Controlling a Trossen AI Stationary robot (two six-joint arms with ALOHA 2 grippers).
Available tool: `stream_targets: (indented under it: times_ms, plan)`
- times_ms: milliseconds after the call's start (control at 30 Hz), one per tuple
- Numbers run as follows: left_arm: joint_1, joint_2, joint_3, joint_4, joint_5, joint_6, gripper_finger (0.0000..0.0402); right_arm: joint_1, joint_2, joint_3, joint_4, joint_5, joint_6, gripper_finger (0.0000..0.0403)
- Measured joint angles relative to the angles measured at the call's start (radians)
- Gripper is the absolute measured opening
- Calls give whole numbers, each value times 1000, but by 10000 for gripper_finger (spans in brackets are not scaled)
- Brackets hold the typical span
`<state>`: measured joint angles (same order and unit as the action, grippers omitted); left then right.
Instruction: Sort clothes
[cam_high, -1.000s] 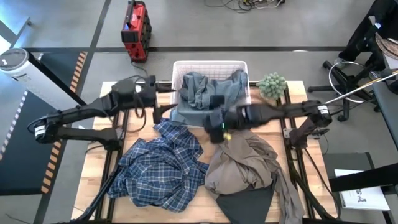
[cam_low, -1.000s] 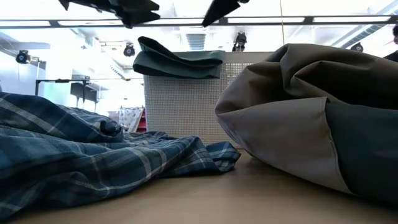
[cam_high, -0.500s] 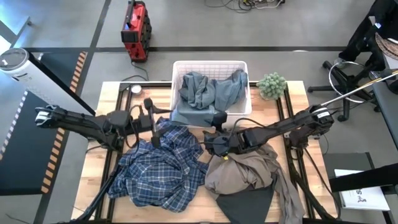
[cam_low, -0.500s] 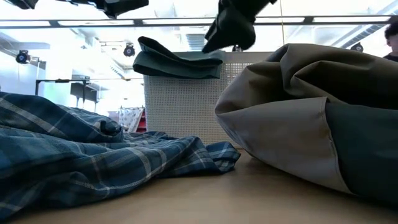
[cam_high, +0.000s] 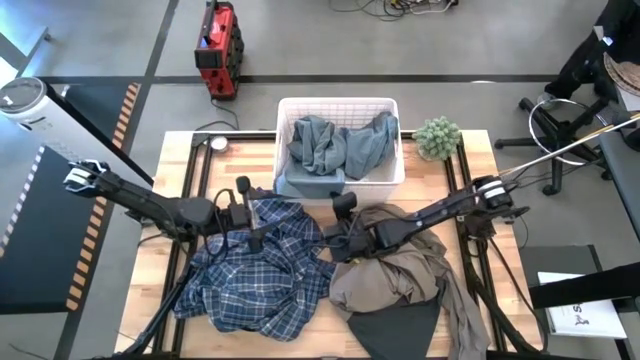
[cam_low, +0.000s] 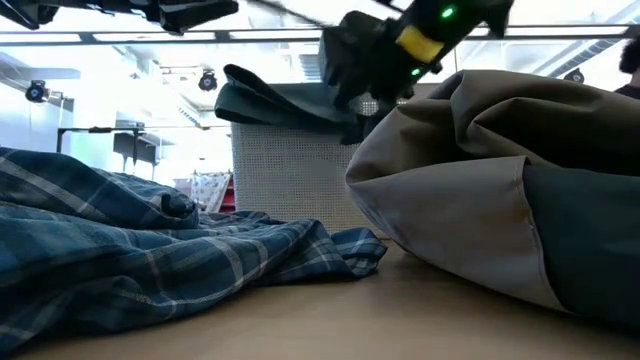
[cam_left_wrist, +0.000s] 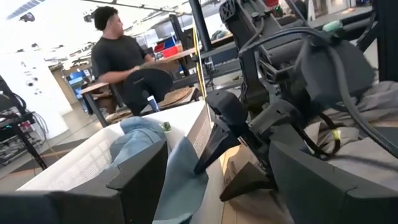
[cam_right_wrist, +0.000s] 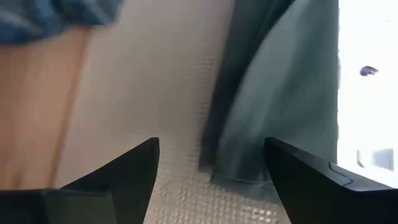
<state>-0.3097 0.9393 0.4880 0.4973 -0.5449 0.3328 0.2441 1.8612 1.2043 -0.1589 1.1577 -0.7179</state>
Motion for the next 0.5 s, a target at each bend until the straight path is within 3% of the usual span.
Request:
stream_targets:
  times_ms: [167,400,500]
  plan:
    - [-2,21,2,1,-6,0,262,-2,41,34,24,89,-60,219]
    - [-13,20,-1,7,-6,9,250,-4,-7,107,26,82,-121,20]
    - [-22,13,1,5,-6,30,245,-5,-49,162,25,69,-133,14]
